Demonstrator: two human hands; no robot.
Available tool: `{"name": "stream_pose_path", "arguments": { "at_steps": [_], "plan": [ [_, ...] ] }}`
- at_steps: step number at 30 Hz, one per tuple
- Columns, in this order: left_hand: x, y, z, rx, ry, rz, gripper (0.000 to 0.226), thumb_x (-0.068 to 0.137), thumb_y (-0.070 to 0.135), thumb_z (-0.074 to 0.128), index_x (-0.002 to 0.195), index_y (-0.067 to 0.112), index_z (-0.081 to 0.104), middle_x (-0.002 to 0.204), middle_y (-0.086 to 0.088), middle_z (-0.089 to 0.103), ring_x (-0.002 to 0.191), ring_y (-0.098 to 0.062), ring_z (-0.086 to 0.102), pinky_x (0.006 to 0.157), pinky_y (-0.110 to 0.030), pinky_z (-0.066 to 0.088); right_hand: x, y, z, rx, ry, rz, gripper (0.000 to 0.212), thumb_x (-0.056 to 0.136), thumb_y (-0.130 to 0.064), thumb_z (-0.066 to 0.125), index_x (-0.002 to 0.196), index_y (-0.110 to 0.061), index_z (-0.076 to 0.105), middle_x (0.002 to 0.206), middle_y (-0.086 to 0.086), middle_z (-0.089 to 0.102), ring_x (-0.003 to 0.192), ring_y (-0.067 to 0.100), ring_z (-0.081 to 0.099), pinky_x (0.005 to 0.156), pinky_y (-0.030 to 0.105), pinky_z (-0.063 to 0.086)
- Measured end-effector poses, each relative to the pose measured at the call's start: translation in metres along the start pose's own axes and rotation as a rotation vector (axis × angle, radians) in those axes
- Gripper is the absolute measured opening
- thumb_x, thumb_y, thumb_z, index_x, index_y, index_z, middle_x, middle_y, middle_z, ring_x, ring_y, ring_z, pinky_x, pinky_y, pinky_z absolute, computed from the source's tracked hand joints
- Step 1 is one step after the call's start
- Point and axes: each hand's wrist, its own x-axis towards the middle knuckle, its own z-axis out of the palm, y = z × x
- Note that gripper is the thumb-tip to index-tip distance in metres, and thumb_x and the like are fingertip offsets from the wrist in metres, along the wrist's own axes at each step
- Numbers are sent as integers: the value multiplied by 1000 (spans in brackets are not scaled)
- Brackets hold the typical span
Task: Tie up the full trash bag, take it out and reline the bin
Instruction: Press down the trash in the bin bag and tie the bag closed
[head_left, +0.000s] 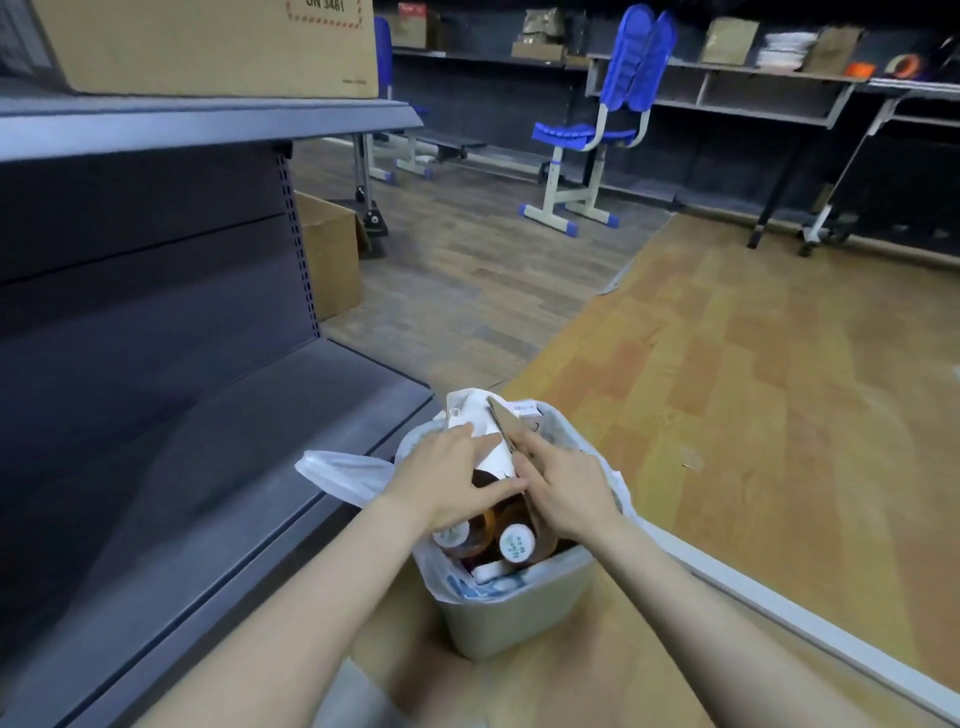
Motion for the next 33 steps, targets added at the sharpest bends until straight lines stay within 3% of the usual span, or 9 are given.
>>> {"name": "stream_pose_path", "arguments": {
  "at_steps": [6, 10, 13, 16, 19, 23, 25, 28, 33],
  "plan": [
    [-3, 10, 10, 54, -25, -33, 61, 83, 68, 43, 123, 24, 51, 117, -6, 52, 112, -28, 49, 92, -42, 44, -6, 10, 2, -8, -25, -11, 50, 85, -48, 25, 116, -23, 56, 85, 6, 68, 89, 30, 62, 76, 38, 47],
    [-7, 15, 15, 51, -44, -56, 75, 77, 76, 25, 144, 41, 18, 138, -6, 38, 128, -33, 35, 104, -43, 36, -12, 12, -3, 13, -51, -2, 38, 95, -42, 33, 128, -33, 49, 96, 7, 70, 98, 29, 61, 80, 37, 46],
    [-2, 25, 12, 92, -69, -72, 55, 89, 66, 29, 141, 52, 19, 138, -10, 37, 124, -37, 37, 100, -43, 35, -17, 18, -2, 21, -44, -8, 47, 88, -49, 24, 125, -35, 50, 95, 6, 70, 98, 29, 60, 78, 37, 46],
    [6, 32, 14, 155, -87, -115, 46, 94, 59, 28, 138, 48, 34, 141, -13, 32, 122, -39, 36, 97, -43, 37, -14, 22, -2, 37, -97, 34, 39, 94, -48, 25, 95, -33, 62, 86, 3, 69, 91, 26, 61, 77, 36, 43],
    [5, 39, 20, 222, -124, -125, 45, 96, 54, 25, 137, 44, 38, 146, -15, 26, 124, -42, 31, 100, -45, 34, -21, 47, -7, 446, -38, 297, 35, 92, -41, 44, 64, -27, 61, 70, -1, 59, 71, 16, 53, 71, 33, 39],
    [7, 37, 22, 178, -116, -141, 43, 95, 55, 29, 135, 44, 42, 147, -12, 23, 126, -43, 27, 98, -46, 40, -36, 97, -9, 425, 471, 707, 32, 94, -26, 47, 119, -10, 58, 121, 12, 59, 110, 27, 55, 92, 38, 41],
    [8, 36, 23, 170, -121, -144, 43, 94, 55, 30, 134, 45, 42, 148, -10, 23, 127, -42, 27, 97, -47, 42, -42, 109, -6, 642, 246, 1023, 50, 98, -39, 38, 137, -8, 41, 142, 16, 43, 128, 33, 43, 102, 44, 33],
    [8, 36, 23, 172, -116, -148, 44, 94, 56, 29, 135, 46, 41, 150, -10, 21, 129, -42, 25, 97, -47, 41, -48, 112, 4, 911, -256, 1189, 56, 97, -52, 30, 124, -6, 48, 135, 18, 49, 118, 36, 51, 87, 49, 35],
    [8, 36, 24, 172, -116, -150, 44, 94, 57, 29, 135, 47, 41, 150, -9, 21, 129, -41, 26, 97, -46, 41, -24, 107, 18, 1021, 126, 1014, 44, 92, -39, 53, 122, -7, 56, 111, 12, 61, 97, 29, 57, 76, 36, 47]
  ]
}}
